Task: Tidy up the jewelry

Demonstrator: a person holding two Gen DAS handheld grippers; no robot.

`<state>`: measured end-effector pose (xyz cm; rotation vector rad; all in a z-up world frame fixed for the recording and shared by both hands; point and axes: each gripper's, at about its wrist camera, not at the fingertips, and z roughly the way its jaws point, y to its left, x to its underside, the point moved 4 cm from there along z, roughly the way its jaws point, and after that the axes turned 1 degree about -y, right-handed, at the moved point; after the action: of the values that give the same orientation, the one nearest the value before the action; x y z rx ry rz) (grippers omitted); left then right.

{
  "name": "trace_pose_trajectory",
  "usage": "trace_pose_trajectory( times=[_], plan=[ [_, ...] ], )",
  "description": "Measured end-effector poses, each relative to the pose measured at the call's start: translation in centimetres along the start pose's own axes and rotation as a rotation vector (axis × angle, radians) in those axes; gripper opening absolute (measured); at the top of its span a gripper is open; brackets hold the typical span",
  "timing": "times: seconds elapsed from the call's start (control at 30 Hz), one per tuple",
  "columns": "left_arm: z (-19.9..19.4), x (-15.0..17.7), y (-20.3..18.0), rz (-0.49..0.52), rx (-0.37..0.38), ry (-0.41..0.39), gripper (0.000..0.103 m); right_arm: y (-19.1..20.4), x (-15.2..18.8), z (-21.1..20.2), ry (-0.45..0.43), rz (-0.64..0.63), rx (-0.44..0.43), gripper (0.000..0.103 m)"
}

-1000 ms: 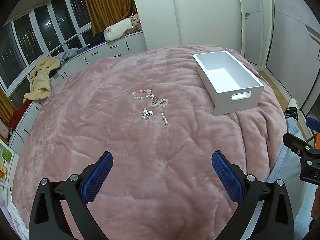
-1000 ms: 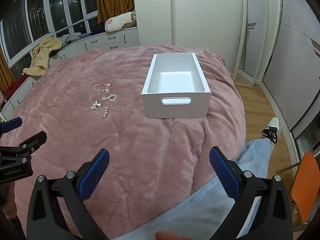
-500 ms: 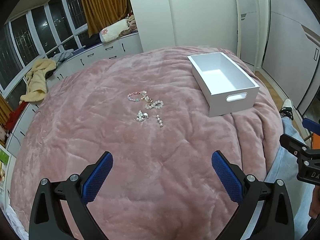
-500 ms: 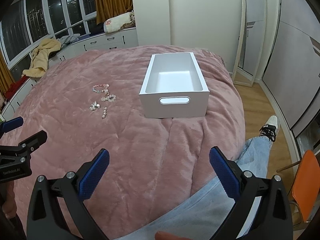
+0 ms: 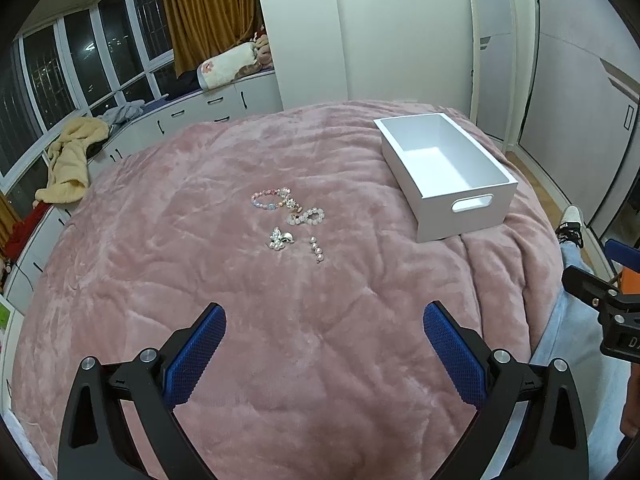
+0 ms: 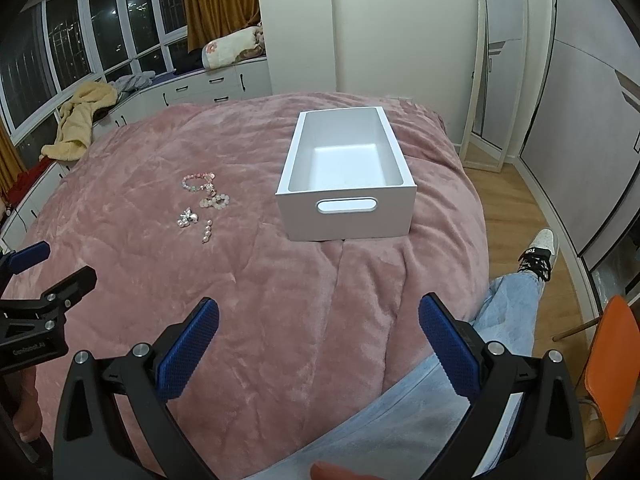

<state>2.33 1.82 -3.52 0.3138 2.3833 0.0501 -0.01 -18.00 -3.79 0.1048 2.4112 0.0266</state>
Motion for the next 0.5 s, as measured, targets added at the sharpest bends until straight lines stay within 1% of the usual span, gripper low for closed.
trace_pose_trajectory(
  times=[0.5],
  plan=[
    [1.01, -0.1, 0.52, -0.015, 0.026, 0.021, 0.1, -0.3, -0.18, 0.42, 0.016, 0.004, 0.011, 0.098]
  ],
)
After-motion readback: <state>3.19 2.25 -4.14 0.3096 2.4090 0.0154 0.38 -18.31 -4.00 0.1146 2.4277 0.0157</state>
